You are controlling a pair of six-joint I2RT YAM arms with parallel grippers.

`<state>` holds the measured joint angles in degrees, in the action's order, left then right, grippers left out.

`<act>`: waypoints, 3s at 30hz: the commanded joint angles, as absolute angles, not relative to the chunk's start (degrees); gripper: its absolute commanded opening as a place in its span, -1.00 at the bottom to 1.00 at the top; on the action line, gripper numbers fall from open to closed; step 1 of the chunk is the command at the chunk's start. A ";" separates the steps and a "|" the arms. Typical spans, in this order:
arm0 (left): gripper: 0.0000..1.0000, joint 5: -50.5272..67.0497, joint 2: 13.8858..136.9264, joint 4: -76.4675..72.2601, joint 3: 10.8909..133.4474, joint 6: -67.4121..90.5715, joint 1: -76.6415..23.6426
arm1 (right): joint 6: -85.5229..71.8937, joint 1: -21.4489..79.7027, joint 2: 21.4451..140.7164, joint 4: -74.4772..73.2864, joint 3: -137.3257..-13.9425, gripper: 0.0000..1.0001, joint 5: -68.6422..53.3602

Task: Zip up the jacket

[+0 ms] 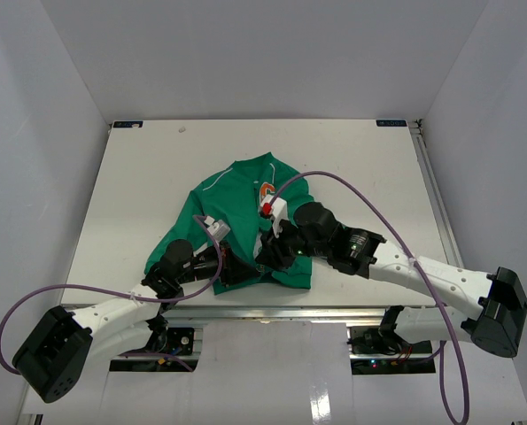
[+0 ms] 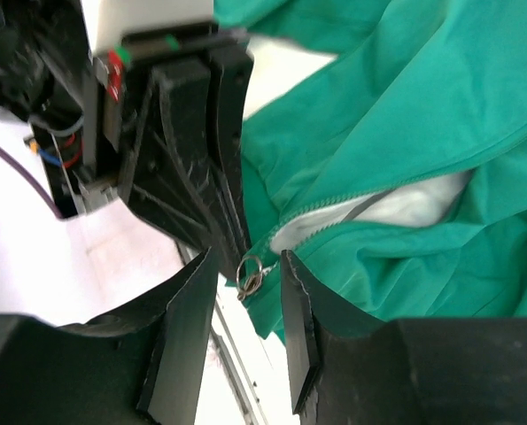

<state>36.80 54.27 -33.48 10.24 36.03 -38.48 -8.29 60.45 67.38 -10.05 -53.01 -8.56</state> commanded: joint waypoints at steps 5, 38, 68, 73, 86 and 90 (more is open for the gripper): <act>-1.00 37.44 54.23 -35.29 11.43 36.08 -38.71 | -6.41 62.32 70.94 -14.51 -55.77 -0.23 -8.78; -1.00 36.49 53.49 -33.66 12.22 36.05 -38.65 | -3.75 64.58 74.61 -16.22 -57.09 -0.68 -10.05; -1.00 36.96 52.28 -33.65 11.69 36.39 -38.51 | -6.42 64.78 73.91 -11.63 -56.67 -0.85 8.40; -1.00 37.36 52.38 -33.75 11.68 36.47 -38.58 | -5.88 64.69 72.60 -4.39 -53.77 -0.85 8.51; -1.00 38.31 52.80 -34.30 11.71 36.51 -38.58 | -5.12 64.69 69.29 7.65 -47.74 -0.85 8.14; -0.58 34.17 51.81 -29.04 13.55 36.71 -38.46 | -7.41 64.75 68.15 8.23 -45.96 -0.85 7.90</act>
<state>34.69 53.36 -33.31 10.49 36.33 -38.32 -6.09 65.15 70.77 1.26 -47.58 4.73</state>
